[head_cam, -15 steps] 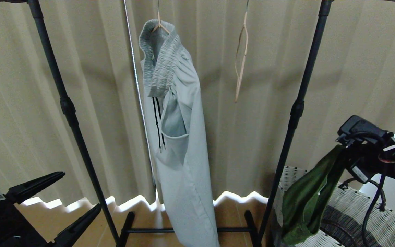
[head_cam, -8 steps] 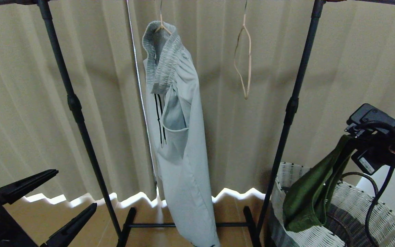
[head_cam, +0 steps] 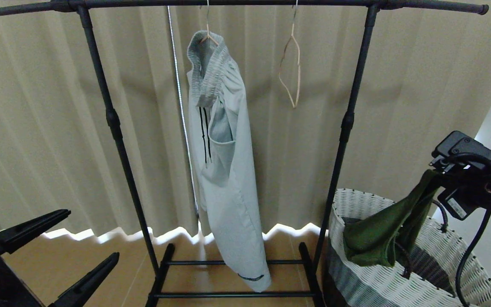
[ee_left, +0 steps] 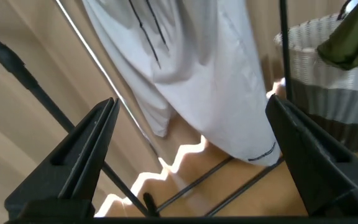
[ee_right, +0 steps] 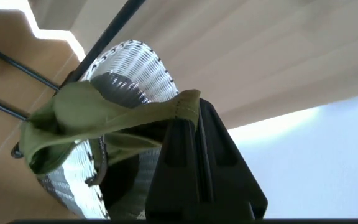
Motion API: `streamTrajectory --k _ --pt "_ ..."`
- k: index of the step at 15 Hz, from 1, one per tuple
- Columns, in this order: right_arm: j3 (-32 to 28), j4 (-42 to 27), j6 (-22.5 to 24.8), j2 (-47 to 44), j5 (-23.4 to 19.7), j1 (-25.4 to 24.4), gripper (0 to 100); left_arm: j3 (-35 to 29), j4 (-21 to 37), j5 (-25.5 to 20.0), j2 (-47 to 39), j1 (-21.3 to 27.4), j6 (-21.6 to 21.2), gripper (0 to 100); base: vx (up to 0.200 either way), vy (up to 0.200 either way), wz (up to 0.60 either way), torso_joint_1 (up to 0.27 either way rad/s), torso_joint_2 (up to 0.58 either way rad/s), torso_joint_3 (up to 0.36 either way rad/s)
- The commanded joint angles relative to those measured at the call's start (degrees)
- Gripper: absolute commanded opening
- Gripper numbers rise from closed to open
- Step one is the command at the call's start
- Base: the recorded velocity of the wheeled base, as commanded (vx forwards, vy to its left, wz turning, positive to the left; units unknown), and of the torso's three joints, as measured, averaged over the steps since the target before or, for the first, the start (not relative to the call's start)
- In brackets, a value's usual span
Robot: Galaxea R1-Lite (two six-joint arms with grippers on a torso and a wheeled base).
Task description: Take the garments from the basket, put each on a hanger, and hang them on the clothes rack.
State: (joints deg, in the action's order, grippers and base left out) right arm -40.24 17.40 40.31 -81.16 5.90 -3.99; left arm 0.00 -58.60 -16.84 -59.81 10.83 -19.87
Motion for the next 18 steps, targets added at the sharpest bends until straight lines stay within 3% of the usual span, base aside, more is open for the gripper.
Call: streamTrajectory --k 1,4,6,10,16,18 --pt "-0.01 0.01 0.03 0.13 -0.1 -0.76 0 0.0 0.24 -0.04 1.01 0.69 0.1 100 0.0 0.0 0.0 0.0 0.0 0.0" --pt "-1.42 0.09 -0.5 -0.22 -0.28 -5.86 0 0.0 4.46 -0.04 4.26 7.19 1.41 100 0.0 0.0 0.0 0.0 0.0 0.0" --pt "-2.3 0.09 -3.75 -0.22 -0.36 -10.43 0 0.0 4.72 -0.13 3.38 9.65 1.5 100 0.0 0.0 0.0 0.0 0.0 0.0" --pt "-4.76 -0.08 -20.8 -0.22 -0.36 -19.92 0 -4.22 4.9 -0.04 -3.12 14.75 1.5 100 0.0 0.0 0.0 0.0 0.0 0.0" --pt "-6.08 0.09 -22.21 1.71 -0.63 -21.33 0 -10.55 4.72 0.05 -14.37 26.44 1.94 100 0.0 0.0 0.0 0.0 0.0 0.0" --pt "-6.34 0.8 -22.3 1.98 -1.07 -21.5 0 -16.88 4.55 0.49 -21.23 30.83 12.4 100 0.0 0.0 0.0 0.0 0.0 0.0"
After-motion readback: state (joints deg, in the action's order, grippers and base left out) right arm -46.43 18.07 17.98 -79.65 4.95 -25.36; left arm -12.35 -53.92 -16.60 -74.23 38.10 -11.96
